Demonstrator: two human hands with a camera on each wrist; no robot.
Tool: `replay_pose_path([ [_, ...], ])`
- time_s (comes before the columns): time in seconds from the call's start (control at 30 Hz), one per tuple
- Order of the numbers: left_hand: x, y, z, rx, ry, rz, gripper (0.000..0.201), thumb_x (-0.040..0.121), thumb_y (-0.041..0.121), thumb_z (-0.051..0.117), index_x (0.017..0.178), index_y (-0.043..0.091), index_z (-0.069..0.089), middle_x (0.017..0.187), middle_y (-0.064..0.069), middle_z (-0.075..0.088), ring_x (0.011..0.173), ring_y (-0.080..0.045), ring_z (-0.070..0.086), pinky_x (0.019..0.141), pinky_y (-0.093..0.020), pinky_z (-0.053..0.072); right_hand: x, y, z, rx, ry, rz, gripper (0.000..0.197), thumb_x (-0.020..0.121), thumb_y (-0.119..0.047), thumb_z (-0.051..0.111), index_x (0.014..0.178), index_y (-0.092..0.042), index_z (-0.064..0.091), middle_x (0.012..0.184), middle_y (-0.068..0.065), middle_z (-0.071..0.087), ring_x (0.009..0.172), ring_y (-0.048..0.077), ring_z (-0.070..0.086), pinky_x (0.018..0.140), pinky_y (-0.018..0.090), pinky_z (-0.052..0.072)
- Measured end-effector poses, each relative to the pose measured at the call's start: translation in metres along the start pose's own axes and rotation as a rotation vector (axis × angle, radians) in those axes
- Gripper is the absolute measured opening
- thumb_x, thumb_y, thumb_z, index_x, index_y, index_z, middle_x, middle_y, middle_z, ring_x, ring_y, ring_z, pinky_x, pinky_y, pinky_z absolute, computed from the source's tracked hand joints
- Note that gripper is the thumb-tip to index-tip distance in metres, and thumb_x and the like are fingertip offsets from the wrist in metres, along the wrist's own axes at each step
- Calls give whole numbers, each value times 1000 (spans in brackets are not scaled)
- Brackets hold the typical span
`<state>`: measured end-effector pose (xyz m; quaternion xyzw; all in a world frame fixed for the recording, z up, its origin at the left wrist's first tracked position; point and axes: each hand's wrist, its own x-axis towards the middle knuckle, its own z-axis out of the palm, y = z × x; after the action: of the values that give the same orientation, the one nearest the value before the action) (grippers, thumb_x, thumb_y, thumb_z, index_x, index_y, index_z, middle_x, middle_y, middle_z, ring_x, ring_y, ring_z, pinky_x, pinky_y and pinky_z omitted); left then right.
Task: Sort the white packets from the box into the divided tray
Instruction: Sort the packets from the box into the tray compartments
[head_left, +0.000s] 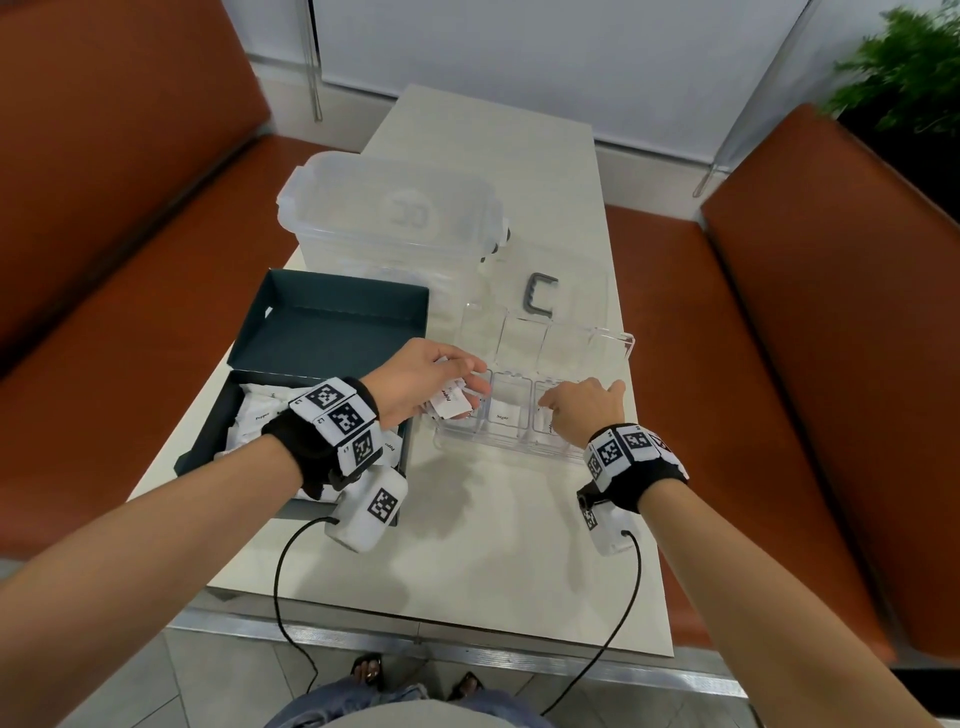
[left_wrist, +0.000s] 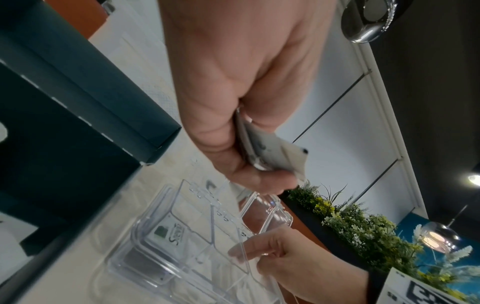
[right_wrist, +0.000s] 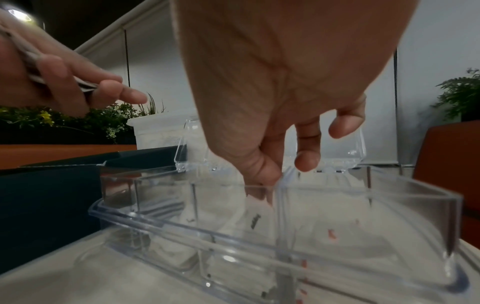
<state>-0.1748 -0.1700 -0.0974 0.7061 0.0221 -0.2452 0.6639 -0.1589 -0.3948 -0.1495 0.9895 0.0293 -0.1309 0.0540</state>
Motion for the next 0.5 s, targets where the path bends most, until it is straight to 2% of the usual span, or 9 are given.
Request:
replay_pose_path([
  [0.1,-3,3,0,-71,-1,-30,23,101,16,49,111,2,64,103,-16,71,72,-17,70,56,-27,57,-8,0,-14,106,115,0,41,94,-13,40,123,-35,59,114,-5,66,109,21,53,97,43,28],
  [0.17,-4,4,1,-98,11,-41,23,102,16,48,115,3,63,103,-13,71,75,-18,71,59,-27,59,-18,-7,-26,365,249,10,31,95,-17,42,116,-28,63,102,-1,70,93,20,61,90,37,38],
  [0.2,-4,5,2,-109,21,-44,24,102,16,47,116,3,62,104,-13,71,77,-19,70,62,-28,59,-25,-14,-32,570,284,6,24,96,-21,45,113,-25,62,95,1,71,80,15,63,81,31,46],
  [0.27,-3,4,4,-128,48,-38,24,103,13,44,119,3,60,106,-14,70,83,-23,67,71,-32,57,-40,-34,-42,959,263,-29,22,92,-35,56,110,-22,57,80,2,72,57,2,61,56,17,48],
  [0.3,-2,4,7,-134,64,-32,25,103,11,43,119,3,60,108,-16,69,87,-25,66,78,-36,55,-46,-44,-44,1066,226,-37,30,88,-43,61,109,-23,54,75,1,72,55,0,62,51,15,48],
  [0.33,-1,3,9,-141,78,-24,25,103,9,42,120,3,59,110,-18,68,91,-27,64,84,-40,53,-51,-53,-45,1130,184,-39,38,84,-46,66,110,-23,51,72,2,72,58,2,65,53,16,50],
  [0.4,0,4,15,-171,93,-1,26,104,8,40,122,2,58,115,-19,66,94,-28,63,91,-45,50,-54,-66,-45,1255,154,-16,42,80,-32,74,111,-18,49,71,4,70,60,12,69,60,26,56],
  [0.5,-1,8,19,-262,104,-17,27,103,10,43,125,5,58,115,-18,63,89,-25,62,82,-39,53,-52,-66,-44,1469,180,75,32,80,-4,73,106,-8,54,71,7,66,54,15,66,53,24,55],
])
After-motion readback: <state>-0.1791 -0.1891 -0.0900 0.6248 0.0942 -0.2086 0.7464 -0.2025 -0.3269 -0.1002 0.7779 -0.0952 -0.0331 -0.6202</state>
